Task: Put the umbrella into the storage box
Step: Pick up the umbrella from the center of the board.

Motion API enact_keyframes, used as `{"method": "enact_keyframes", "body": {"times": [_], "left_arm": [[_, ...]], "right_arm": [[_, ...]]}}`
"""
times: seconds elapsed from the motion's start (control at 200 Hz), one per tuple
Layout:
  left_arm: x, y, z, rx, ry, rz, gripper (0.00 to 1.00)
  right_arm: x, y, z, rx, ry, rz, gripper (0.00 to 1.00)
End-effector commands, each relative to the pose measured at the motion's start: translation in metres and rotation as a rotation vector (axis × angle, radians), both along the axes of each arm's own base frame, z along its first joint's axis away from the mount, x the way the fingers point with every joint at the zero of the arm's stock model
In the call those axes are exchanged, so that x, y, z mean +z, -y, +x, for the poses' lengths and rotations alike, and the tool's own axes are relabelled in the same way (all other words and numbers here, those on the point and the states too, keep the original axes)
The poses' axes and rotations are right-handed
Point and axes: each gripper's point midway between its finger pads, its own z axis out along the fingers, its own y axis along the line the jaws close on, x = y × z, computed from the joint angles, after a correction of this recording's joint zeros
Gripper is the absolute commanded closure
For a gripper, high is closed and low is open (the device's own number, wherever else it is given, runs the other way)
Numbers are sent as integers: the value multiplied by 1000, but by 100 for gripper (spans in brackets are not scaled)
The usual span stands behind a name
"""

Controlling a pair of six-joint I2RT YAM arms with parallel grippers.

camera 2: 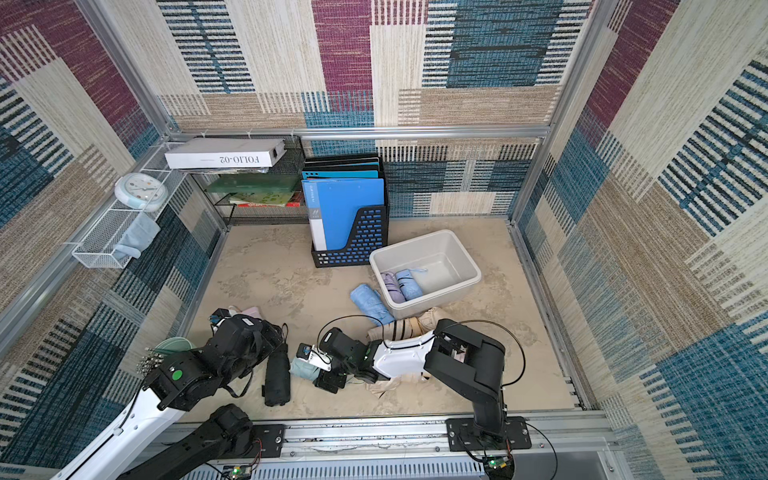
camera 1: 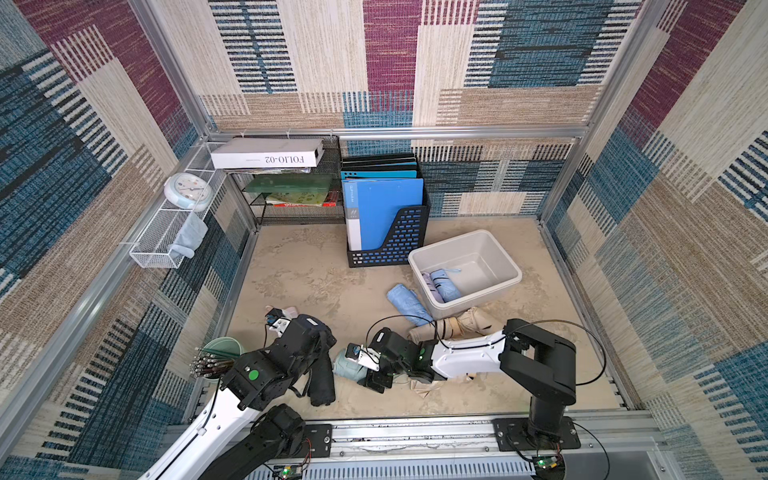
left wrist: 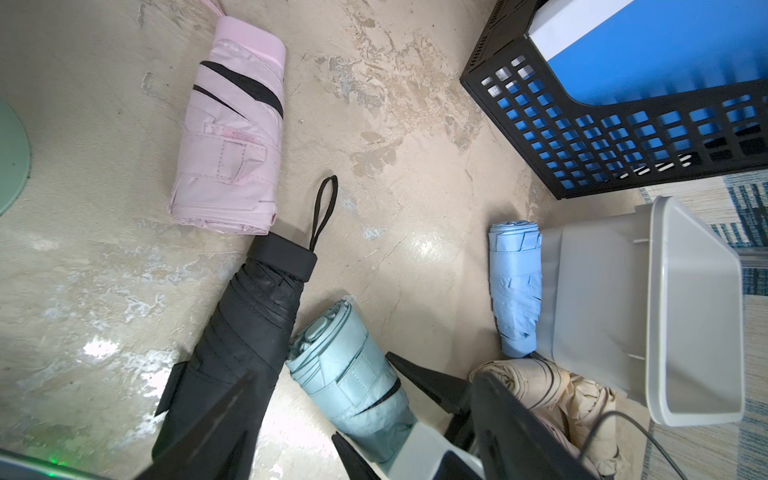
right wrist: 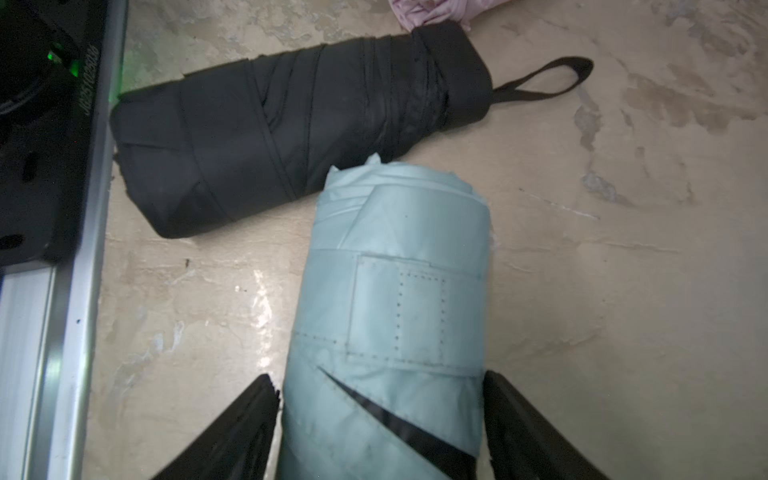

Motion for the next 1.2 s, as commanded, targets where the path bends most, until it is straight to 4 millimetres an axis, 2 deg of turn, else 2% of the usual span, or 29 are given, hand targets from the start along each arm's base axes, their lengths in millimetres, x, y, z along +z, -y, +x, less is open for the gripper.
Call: {"method": "enact_keyframes", "body": {"times": [0.0, 0.22, 0.381, 0.501, 0.611, 0.932, 1.192], "left_arm": [[-4, -1, -1, 6, -16, 3, 18], [-9, 5, 2, -9, -22, -5, 18], [-13, 8, 4, -15, -27, -17, 17], [-15, 11, 7, -24, -30, -33, 17], [-24, 21, 8, -43, -47, -77, 16], [-69, 51, 8, -47, -135, -245, 15], [-94, 68, 18, -9, -165, -343, 13]], "right_arm": [[-2, -4, 0, 15, 10, 7, 24], [-19, 4, -1, 23, -9, -39, 37], [-18, 12, 4, 18, -32, -34, 49], [-15, 19, 5, 35, -77, -13, 53], [-8, 22, 7, 59, -131, 21, 54], [7, 33, 20, 96, -300, 112, 57], [16, 34, 28, 94, -405, 176, 58]]}}
